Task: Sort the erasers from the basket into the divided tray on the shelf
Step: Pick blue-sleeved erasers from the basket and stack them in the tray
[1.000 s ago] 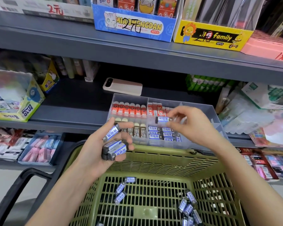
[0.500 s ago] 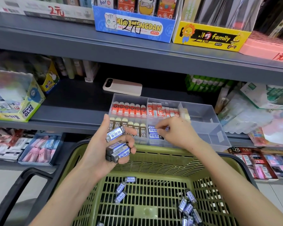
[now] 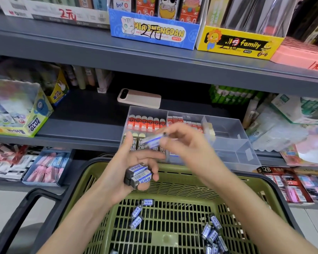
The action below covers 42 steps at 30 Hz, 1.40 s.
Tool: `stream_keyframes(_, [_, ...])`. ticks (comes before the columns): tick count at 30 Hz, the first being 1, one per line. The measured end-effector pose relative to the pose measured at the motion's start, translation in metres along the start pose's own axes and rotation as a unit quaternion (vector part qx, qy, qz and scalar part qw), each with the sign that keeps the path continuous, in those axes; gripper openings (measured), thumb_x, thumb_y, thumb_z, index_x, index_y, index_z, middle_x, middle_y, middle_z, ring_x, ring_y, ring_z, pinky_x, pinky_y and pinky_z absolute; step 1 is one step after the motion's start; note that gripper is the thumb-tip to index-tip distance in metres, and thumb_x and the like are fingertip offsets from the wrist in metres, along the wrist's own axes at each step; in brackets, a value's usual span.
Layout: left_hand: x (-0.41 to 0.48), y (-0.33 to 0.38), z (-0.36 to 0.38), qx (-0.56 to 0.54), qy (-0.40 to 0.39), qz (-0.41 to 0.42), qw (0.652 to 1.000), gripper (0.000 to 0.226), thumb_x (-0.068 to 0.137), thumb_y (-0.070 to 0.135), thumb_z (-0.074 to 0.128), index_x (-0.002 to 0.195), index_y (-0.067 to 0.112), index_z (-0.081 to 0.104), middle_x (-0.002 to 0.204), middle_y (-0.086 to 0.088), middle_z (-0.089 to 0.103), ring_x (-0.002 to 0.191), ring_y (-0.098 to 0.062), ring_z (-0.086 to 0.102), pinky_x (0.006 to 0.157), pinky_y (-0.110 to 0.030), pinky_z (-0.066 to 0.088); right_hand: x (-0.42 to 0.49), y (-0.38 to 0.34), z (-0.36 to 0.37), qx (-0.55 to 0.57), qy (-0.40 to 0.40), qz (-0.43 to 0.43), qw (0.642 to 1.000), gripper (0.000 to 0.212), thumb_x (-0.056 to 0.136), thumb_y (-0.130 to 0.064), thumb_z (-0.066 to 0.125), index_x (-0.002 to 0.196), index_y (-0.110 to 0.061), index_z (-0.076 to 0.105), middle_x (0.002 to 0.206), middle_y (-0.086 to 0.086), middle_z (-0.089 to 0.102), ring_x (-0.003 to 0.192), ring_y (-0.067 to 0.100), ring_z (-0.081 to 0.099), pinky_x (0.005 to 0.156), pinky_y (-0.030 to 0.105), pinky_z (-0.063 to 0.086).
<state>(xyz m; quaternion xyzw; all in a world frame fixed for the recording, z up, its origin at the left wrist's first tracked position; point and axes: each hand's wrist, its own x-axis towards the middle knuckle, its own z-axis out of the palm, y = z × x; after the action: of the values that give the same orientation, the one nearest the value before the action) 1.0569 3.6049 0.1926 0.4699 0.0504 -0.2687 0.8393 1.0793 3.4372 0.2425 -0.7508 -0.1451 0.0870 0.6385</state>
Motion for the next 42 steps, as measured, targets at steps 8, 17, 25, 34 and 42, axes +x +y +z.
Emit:
stream_keyframes(8, [-0.006,0.005,-0.001,-0.157,-0.027,-0.015,0.987,0.068,0.033,-0.013,0.082,0.1,-0.011,0.069,0.099,-0.028,0.067,0.094,-0.038,0.068,0.063,-0.028,0.056,0.021,0.029,-0.054,-0.412,0.146,0.063,0.897,0.013,0.078,-0.014,0.069,0.069,-0.017,0.059,0.058,-0.003,0.058,0.067,0.022,0.06,0.069,0.032,0.05])
stream_keyframes(17, [-0.007,0.01,-0.004,-0.225,-0.001,-0.004,0.974,0.069,0.032,-0.009,0.089,0.097,-0.013,0.069,0.102,-0.029,0.067,0.092,-0.041,0.068,0.058,-0.028,0.059,0.04,0.05,-0.027,-0.53,0.078,0.024,0.844,0.025,0.079,-0.026,0.072,0.067,-0.017,0.051,0.068,-0.003,0.052,0.067,0.015,0.046,0.07,0.028,0.037])
stream_keyframes(25, [-0.003,0.007,-0.006,-0.136,0.034,0.029,0.99,0.035,0.076,0.02,0.056,0.095,-0.004,0.073,0.078,-0.017,0.065,0.053,-0.016,0.055,0.033,-0.016,0.037,0.03,0.05,-0.043,-0.607,0.028,0.017,0.794,0.02,0.09,-0.022,0.055,0.078,-0.016,0.07,0.084,-0.006,0.065,0.091,0.019,0.053,0.114,0.043,0.017])
stream_keyframes(34, [-0.003,0.006,-0.007,-0.132,0.019,0.036,0.99,0.035,0.08,0.02,0.053,0.098,-0.004,0.072,0.078,-0.016,0.065,0.055,-0.017,0.056,0.037,-0.017,0.039,0.026,0.045,-0.036,-0.661,0.054,0.049,0.747,0.018,0.087,-0.02,0.057,0.093,-0.032,0.069,0.094,-0.002,0.069,0.112,0.025,0.054,0.101,0.032,0.038])
stream_keyframes(42, [-0.004,0.005,-0.006,-0.085,0.022,0.084,0.993,0.032,0.081,0.021,0.055,0.098,0.0,0.072,0.08,-0.015,0.065,0.055,-0.017,0.056,0.038,-0.017,0.038,0.029,0.043,-0.043,-0.669,0.028,0.074,0.739,0.019,0.081,-0.016,0.064,0.098,-0.022,0.067,0.101,0.002,0.066,0.11,0.021,0.055,0.076,0.027,0.043])
